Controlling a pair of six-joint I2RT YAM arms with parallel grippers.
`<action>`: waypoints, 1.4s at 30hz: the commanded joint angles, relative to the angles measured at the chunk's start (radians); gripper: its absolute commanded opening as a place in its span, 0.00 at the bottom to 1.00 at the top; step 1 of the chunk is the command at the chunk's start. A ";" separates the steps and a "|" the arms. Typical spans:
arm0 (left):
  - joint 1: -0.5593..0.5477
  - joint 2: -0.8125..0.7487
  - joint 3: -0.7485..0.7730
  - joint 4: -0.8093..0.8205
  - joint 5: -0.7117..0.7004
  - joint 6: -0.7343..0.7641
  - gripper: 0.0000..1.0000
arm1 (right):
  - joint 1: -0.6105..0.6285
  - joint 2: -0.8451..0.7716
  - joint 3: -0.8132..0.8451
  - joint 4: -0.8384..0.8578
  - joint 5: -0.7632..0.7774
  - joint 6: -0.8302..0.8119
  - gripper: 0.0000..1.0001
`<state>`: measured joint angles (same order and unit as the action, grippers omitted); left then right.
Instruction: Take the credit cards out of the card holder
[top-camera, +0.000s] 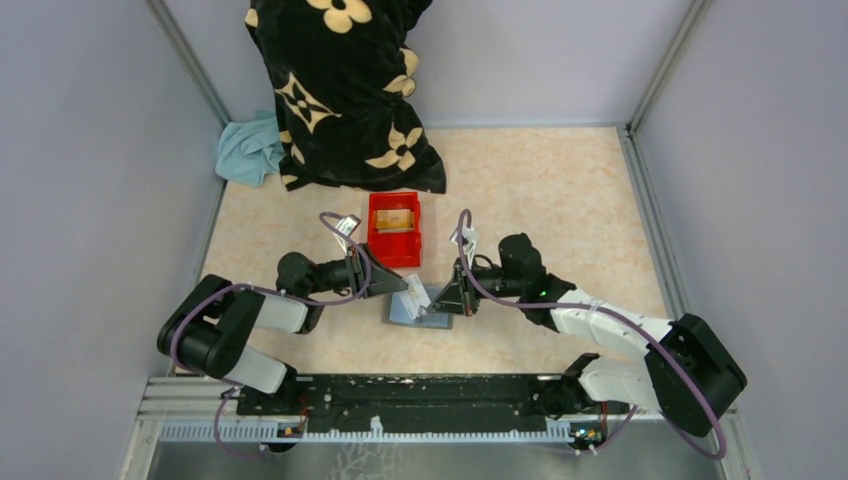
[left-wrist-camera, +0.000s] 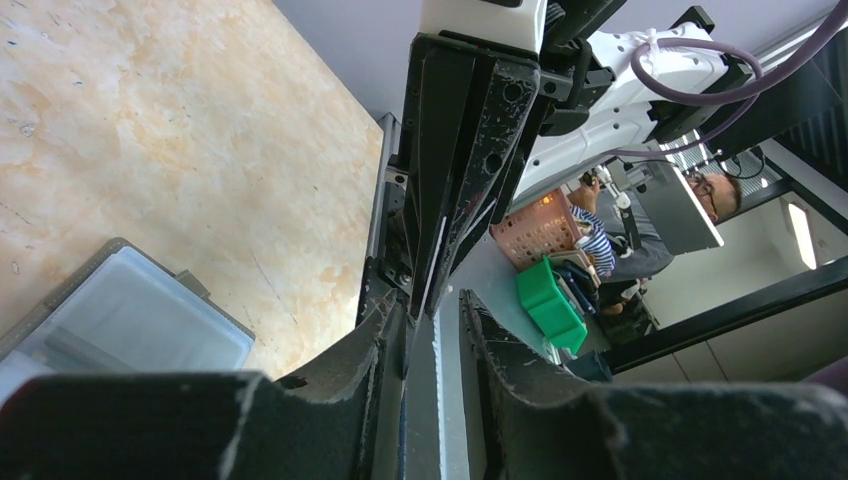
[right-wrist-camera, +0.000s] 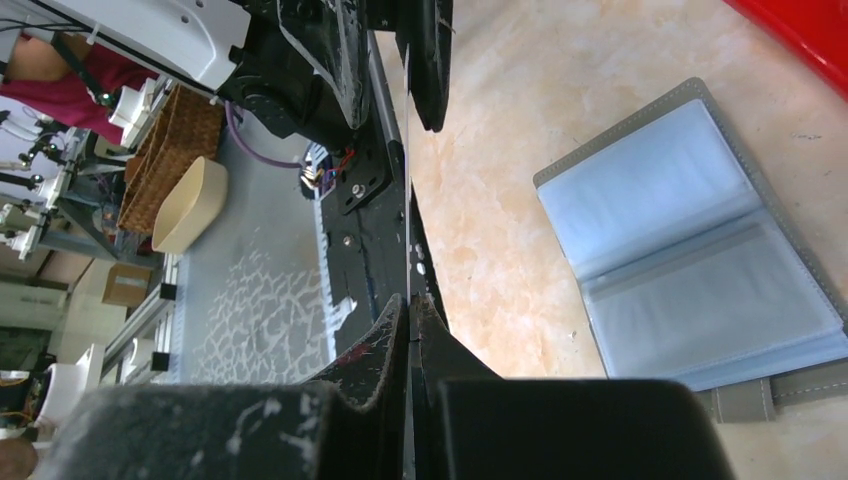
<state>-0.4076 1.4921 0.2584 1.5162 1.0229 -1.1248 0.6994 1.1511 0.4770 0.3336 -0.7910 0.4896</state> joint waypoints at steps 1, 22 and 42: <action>0.005 0.005 -0.009 0.274 0.026 0.021 0.32 | -0.011 -0.008 0.056 0.057 -0.022 -0.013 0.00; 0.088 0.017 -0.021 0.235 -0.218 -0.001 0.00 | -0.047 -0.193 0.015 -0.082 0.431 -0.033 0.50; 0.085 0.004 0.157 -0.379 -1.017 0.375 0.00 | -0.060 -0.192 -0.067 -0.065 0.449 -0.019 0.48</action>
<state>-0.3042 1.4570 0.3664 1.1889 0.1432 -0.8085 0.6456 0.9565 0.4053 0.2165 -0.3462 0.4744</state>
